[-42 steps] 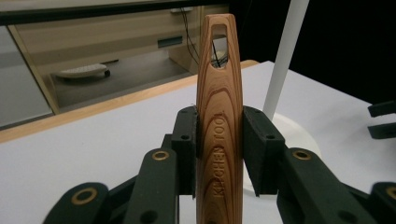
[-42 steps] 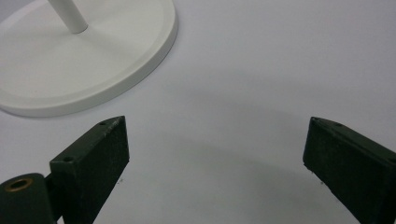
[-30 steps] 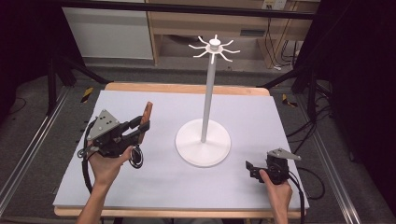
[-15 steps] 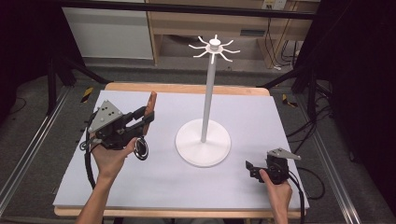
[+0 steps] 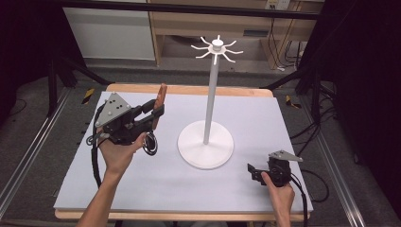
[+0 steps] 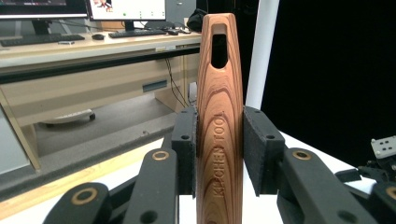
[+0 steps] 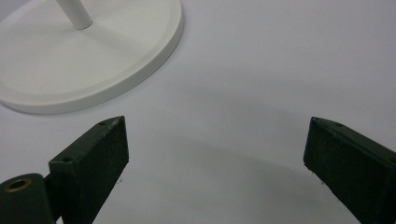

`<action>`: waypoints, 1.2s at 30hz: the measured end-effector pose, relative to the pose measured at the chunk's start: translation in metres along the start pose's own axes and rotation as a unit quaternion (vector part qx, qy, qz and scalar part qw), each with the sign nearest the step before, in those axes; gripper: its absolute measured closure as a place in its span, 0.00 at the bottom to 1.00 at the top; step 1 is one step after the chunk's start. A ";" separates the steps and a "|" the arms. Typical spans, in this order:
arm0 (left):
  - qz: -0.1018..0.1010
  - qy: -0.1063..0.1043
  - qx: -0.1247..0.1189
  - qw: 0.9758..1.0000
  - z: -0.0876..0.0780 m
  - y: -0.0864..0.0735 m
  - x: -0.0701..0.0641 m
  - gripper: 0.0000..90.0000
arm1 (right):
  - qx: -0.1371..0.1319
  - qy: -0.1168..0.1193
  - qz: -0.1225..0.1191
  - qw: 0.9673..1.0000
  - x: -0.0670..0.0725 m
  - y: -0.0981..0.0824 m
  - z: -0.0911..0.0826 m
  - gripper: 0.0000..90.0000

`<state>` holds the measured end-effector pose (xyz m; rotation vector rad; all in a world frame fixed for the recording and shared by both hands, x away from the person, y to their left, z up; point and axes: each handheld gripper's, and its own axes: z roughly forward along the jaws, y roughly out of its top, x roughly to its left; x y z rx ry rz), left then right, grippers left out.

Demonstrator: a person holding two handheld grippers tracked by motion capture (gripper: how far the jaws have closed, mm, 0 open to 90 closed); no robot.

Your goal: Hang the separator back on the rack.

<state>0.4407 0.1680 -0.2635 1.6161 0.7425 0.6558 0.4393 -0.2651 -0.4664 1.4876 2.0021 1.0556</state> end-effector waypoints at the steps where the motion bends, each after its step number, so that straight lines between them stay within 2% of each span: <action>1: 0.002 0.000 0.000 1.000 0.000 0.001 0.000 0.75 | 0.000 0.000 0.000 1.000 0.000 0.000 0.000 0.08; 11: -0.001 -0.006 -0.009 1.000 0.000 0.015 -0.001 0.75 | 0.000 0.000 0.000 1.000 0.000 0.000 0.000 0.08; 21: 0.006 -0.010 -0.016 1.000 0.003 0.027 -0.005 0.75 | 0.000 -0.001 0.001 1.000 0.000 0.000 0.000 0.08; 30: 0.009 -0.012 -0.034 0.999 0.004 0.039 -0.007 0.75 | 0.000 0.001 0.002 1.000 -0.001 0.000 0.000 0.08; 32: 0.004 -0.016 -0.031 0.999 0.004 0.040 -0.008 0.75 | 0.000 0.001 0.001 1.000 -0.001 0.000 0.000 0.08; 36: 0.011 -0.014 -0.041 0.999 0.005 0.047 -0.009 0.75 | -0.001 0.002 0.000 1.000 -0.001 0.000 0.000 0.08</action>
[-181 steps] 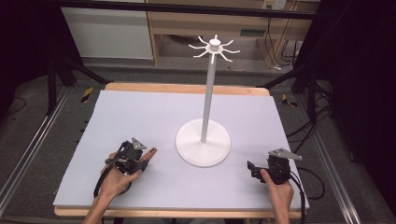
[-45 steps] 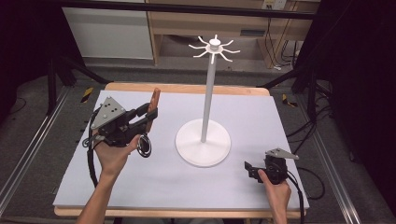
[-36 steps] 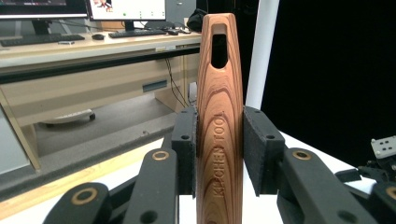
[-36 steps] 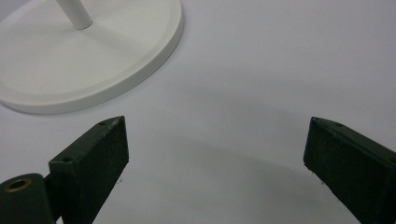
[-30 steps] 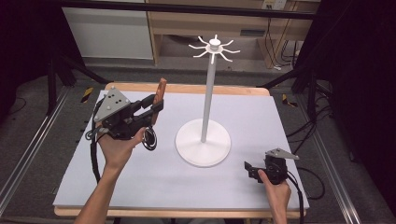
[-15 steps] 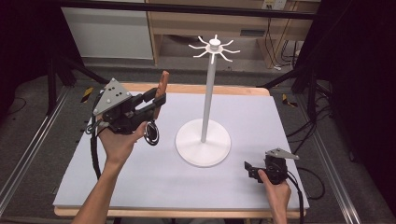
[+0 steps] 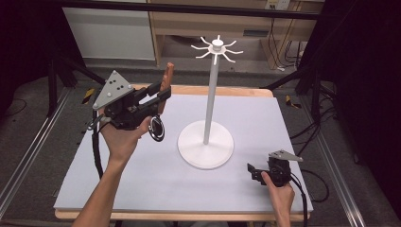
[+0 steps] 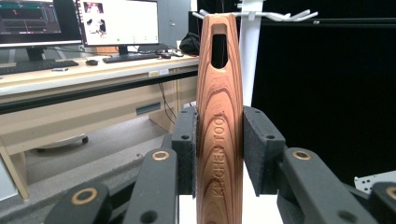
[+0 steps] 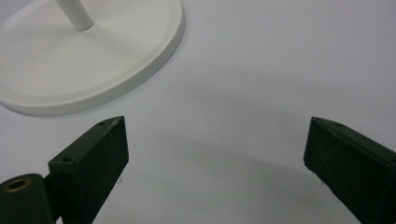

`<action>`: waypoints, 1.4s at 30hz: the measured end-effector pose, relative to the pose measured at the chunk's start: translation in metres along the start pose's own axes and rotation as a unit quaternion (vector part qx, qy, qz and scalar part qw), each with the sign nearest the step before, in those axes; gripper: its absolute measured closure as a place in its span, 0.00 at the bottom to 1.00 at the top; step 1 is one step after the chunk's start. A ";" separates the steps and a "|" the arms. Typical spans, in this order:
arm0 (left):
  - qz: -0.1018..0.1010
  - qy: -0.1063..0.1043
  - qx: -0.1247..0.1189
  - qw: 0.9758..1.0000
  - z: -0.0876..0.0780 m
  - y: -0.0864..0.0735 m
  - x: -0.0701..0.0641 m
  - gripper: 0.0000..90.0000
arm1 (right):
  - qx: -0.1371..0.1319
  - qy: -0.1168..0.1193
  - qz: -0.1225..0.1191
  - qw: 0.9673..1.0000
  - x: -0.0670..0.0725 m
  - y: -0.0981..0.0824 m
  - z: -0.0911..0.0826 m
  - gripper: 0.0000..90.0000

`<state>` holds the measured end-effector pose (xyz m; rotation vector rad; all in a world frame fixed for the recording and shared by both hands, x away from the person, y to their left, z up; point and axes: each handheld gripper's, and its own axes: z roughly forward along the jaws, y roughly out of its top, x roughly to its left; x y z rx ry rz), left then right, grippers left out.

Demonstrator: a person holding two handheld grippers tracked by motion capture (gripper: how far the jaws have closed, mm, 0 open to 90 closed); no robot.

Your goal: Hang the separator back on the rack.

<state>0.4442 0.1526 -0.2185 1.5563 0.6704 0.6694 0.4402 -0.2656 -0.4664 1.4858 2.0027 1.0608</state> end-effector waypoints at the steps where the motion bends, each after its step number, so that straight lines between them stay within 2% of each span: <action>1: -0.001 0.000 -0.001 1.000 0.000 0.001 0.000 0.75 | 0.000 0.000 0.000 1.000 0.000 0.000 0.000 0.08; 15: -0.003 -0.014 -0.003 1.000 0.010 0.011 -0.009 0.75 | 0.000 0.001 0.006 1.000 0.000 0.000 0.000 0.08; 18: 0.004 -0.012 -0.004 1.000 0.014 0.014 -0.011 0.75 | 0.000 0.002 0.005 1.000 0.000 0.000 0.000 0.08; 19: 0.000 -0.015 -0.001 1.000 0.015 0.015 -0.012 0.75 | 0.000 0.002 0.005 1.000 0.000 0.000 0.000 0.08; 21: 0.006 -0.013 -0.004 1.000 0.017 0.017 -0.012 0.75 | -0.001 -0.001 0.005 1.000 -0.001 0.000 0.000 0.08; 25: 0.000 -0.018 0.000 1.000 0.021 0.018 -0.012 0.75 | -0.001 0.001 0.005 1.000 -0.001 0.000 0.000 0.08; 42: 0.005 -0.026 0.006 1.000 0.031 0.023 -0.014 0.75 | 0.000 0.001 0.004 1.000 -0.001 0.000 0.000 0.08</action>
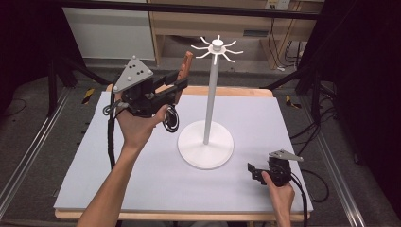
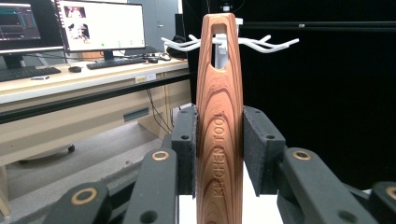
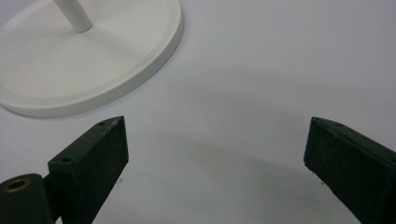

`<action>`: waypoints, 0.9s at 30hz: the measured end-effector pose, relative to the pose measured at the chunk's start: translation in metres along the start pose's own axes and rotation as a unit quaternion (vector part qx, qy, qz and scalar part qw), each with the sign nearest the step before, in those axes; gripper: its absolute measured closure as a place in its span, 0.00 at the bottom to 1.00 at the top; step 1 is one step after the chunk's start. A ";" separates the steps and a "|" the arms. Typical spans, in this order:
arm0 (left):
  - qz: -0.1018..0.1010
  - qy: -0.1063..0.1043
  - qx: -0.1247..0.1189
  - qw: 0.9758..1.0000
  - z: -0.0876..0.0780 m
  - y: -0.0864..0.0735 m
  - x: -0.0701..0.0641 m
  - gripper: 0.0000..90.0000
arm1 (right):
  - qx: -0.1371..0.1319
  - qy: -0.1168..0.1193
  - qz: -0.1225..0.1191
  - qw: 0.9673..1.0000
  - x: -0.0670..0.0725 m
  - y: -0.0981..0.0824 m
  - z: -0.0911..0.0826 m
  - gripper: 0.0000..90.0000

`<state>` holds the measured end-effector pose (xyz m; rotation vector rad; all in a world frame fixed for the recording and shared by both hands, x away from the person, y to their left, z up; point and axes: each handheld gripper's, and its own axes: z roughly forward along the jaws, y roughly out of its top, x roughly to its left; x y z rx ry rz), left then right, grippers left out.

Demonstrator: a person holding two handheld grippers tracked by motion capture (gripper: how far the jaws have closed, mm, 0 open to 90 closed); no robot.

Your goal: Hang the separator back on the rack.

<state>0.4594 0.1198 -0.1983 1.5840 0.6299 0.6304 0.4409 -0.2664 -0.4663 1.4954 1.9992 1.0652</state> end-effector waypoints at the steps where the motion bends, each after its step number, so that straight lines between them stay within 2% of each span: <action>1: -0.001 0.000 0.002 1.000 0.003 0.000 0.000 0.75 | 0.001 0.001 0.000 1.000 0.000 0.000 0.000 0.08; 13: 0.001 0.001 0.010 1.000 0.013 0.005 -0.001 0.75 | -0.001 0.001 0.001 1.000 0.000 0.000 -0.001 0.08; 27: 0.002 -0.002 0.024 1.000 0.027 -0.001 -0.002 0.75 | 0.001 0.001 0.004 1.000 0.000 0.000 -0.001 0.08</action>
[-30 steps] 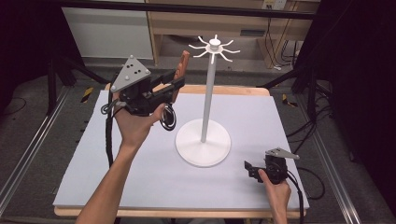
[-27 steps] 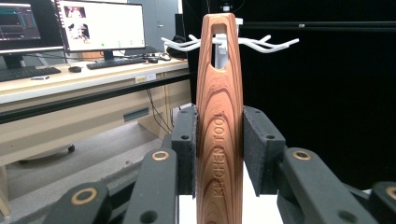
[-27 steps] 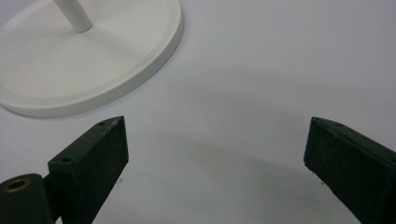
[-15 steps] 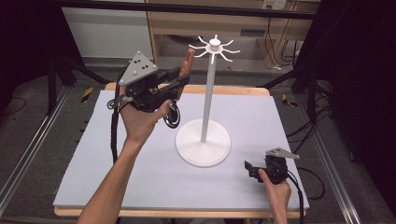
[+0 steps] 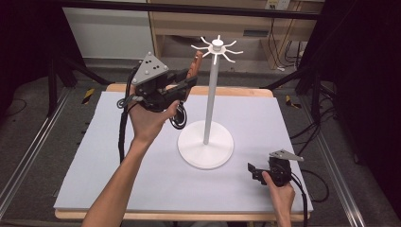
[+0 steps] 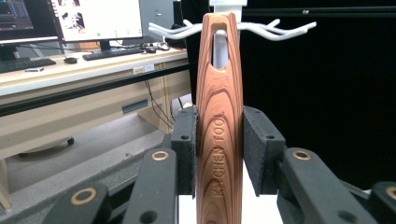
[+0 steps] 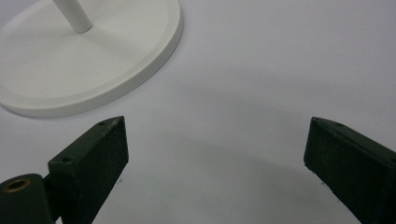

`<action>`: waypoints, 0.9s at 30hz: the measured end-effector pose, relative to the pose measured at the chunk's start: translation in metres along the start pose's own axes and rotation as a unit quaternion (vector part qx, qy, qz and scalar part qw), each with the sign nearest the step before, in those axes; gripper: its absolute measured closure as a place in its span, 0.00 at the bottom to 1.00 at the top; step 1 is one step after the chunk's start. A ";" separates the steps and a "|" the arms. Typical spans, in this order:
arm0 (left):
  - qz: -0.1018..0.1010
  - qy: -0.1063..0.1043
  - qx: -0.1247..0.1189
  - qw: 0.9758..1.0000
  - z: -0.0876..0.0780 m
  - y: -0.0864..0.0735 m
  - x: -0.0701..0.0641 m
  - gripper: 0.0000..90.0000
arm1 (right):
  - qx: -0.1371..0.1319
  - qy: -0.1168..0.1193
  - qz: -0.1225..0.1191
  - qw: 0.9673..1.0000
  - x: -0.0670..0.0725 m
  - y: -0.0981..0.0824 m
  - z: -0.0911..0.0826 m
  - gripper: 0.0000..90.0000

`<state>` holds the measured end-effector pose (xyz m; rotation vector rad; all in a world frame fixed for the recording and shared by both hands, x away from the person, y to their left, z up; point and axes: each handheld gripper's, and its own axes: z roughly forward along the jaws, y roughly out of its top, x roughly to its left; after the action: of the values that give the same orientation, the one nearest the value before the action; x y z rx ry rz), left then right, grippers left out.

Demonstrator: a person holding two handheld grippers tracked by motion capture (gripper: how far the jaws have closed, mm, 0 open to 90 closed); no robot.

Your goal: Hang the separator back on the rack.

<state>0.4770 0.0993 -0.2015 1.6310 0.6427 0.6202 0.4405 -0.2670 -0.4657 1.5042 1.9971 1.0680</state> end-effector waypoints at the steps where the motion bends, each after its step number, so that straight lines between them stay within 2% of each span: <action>1: -0.002 -0.001 0.000 1.000 0.001 -0.001 0.000 0.75 | 0.000 0.000 0.000 1.000 0.000 0.000 0.000 0.08; 19: -0.003 -0.003 -0.007 1.000 0.017 -0.006 -0.002 0.75 | 0.002 0.001 -0.004 1.000 0.000 0.000 0.001 0.08; 27: -0.003 -0.002 -0.009 1.000 0.019 -0.007 -0.002 0.74 | 0.003 0.001 -0.004 1.000 0.000 0.000 0.001 0.08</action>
<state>0.4887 0.0860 -0.2116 1.6127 0.6372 0.6174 0.4411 -0.2664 -0.4665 1.4989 2.0070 1.0613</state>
